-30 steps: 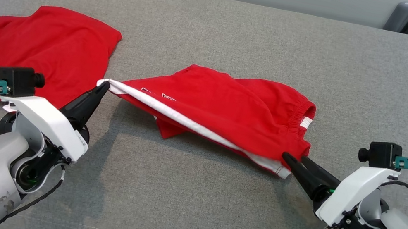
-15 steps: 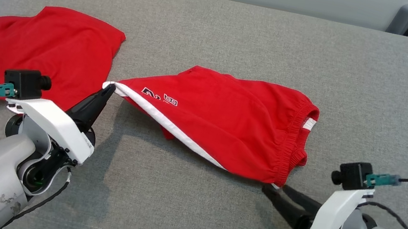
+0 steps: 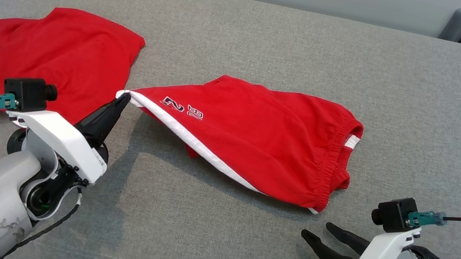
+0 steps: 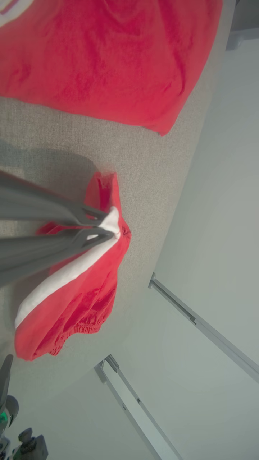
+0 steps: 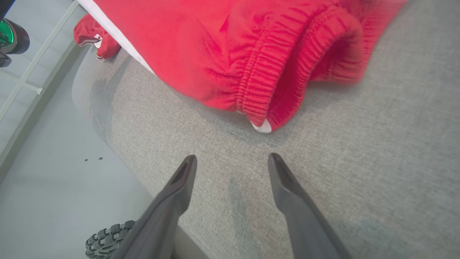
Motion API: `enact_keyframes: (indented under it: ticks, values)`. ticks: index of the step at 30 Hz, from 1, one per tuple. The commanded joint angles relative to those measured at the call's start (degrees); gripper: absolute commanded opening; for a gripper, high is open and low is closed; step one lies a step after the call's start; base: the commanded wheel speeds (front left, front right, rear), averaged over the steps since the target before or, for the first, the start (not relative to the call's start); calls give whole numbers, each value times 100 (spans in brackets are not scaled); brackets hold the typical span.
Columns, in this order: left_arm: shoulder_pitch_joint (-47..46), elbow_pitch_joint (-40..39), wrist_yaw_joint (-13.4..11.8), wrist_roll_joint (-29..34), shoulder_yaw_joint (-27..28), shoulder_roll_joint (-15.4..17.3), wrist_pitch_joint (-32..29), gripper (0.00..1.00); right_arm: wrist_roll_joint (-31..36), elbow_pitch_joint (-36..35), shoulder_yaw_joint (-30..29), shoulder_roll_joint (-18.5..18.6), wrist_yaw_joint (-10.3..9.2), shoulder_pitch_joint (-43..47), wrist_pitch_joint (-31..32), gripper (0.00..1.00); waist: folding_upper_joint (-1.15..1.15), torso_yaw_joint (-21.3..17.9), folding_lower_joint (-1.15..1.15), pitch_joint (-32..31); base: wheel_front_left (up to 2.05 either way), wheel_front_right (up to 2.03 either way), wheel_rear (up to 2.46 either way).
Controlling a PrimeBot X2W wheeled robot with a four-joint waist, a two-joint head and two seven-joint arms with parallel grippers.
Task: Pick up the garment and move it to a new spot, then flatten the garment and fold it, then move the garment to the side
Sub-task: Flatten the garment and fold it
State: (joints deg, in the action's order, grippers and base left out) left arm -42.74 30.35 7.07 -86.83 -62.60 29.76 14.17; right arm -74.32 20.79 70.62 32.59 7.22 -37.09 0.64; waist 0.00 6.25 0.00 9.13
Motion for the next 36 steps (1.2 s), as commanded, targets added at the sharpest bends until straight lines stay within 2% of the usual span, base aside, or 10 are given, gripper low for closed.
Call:
enact_keyframes:
  ticks: [1, 20, 21, 22, 23, 24, 31, 36]
  values:
    - [-193, -61, 42, -34, 248, 189, 70, 0, 54, -63, -12, 54, 26, -13, -134, 100, 0, 18, 0, 17, 0, 0, 0]
    - [-296, -117, 42, 72, 375, 104, 82, 0, 249, 328, 245, -167, 26, -356, -249, 100, 0, 217, 0, 298, 0, 0, 0]
    - [-300, -124, 42, 84, 389, 97, 82, 0, 270, 350, 248, -175, 26, -374, -265, 96, 0, 225, 0, 308, 0, 0, 0]
    - [-302, -131, 42, 97, 402, 92, 82, 0, 279, 373, 251, -184, 26, -387, -279, 54, 0, 231, 0, 317, 0, 0, 0]
    - [-302, -136, 42, 107, 416, 89, 82, 0, 296, 403, 254, -189, 26, -400, -289, 31, 0, 235, 0, 324, 0, 0, 0]
    - [-300, -139, 42, 115, 428, 87, 82, 0, 332, 446, 257, -192, 26, -416, -286, 0, 0, 239, 0, 329, 0, 0, 0]
    - [-278, -144, 42, 133, 521, 157, 82, 0, 151, 368, 247, -137, 26, -541, -449, 0, 0, 200, 0, 326, 0, 0, 0]
    - [-390, -270, 42, 147, 512, 377, 82, 0, -754, -320, -120, 132, 26, -638, -543, 0, 0, 99, 0, 215, 0, 0, 0]
